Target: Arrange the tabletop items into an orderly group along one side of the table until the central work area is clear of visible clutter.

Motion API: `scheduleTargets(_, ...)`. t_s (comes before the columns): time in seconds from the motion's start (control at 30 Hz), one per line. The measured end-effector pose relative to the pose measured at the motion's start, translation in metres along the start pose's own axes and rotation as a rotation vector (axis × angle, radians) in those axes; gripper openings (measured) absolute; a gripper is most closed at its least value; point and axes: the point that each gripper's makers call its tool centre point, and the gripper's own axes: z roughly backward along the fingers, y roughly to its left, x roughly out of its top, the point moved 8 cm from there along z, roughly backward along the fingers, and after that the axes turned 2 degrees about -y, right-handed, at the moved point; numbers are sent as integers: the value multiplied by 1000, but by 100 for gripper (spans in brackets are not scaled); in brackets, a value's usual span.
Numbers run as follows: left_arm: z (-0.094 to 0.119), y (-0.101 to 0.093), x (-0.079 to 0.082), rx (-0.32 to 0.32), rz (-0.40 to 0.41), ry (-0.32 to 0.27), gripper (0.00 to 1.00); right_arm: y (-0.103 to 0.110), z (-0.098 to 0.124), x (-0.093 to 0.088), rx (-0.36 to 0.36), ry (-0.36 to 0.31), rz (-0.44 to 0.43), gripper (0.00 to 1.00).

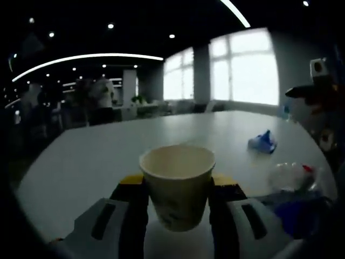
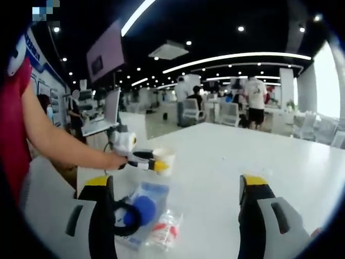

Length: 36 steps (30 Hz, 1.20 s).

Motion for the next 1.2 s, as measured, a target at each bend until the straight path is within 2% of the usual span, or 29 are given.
scheduleTargets(0.23, -9, -8, -4, -13, 4, 2, 41, -1, 1, -2, -7, 11, -2, 94)
scheduleTargets(0.53, -23, -16, -7, 3, 16, -2, 41, -1, 0, -5, -7, 22, -5, 94)
scheduleTargets(0.83, -37, -34, -5, -10, 14, -11, 41, -2, 3, -8, -14, 31, -10, 93)
scheduleTargets(1.2, -48, -33, -17, 13, 15, -3, 41, -4, 6, -10, -24, 39, -9, 93)
